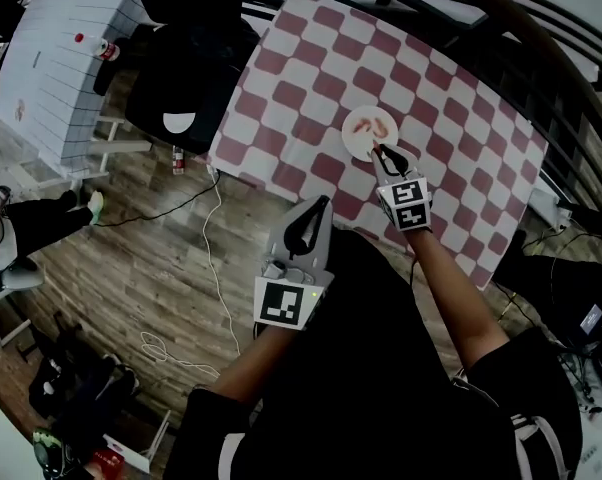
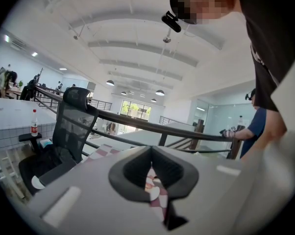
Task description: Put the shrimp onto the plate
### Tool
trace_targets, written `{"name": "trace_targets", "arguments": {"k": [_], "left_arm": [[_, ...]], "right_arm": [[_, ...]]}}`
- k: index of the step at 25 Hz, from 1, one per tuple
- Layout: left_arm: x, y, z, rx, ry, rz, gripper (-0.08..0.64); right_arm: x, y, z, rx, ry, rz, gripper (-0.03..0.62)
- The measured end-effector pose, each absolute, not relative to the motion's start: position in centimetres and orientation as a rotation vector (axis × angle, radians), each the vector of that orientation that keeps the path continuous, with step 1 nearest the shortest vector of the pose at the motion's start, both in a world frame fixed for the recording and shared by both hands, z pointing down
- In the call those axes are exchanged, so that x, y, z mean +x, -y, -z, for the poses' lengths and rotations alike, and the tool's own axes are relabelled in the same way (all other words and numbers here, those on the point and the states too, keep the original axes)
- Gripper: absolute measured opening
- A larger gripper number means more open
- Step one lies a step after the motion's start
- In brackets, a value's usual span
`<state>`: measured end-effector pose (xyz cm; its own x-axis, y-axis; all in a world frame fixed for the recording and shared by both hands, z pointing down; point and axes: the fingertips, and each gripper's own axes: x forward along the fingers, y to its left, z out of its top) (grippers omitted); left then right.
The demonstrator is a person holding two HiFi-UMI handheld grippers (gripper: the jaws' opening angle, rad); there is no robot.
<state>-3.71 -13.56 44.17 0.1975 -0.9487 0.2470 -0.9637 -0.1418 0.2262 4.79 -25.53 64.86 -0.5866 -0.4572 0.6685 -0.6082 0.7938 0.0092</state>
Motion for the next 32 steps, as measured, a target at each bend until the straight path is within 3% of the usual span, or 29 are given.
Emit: {"name": "trace_targets", "arguments": {"k": [32], "left_arm": [[-5.2, 11.5, -44.4, 2.078, 1.882, -0.057, 0.006]], "right_arm": [[4.5, 27.6, -77.0, 0.704, 2.082, -0.374, 0.064]]}}
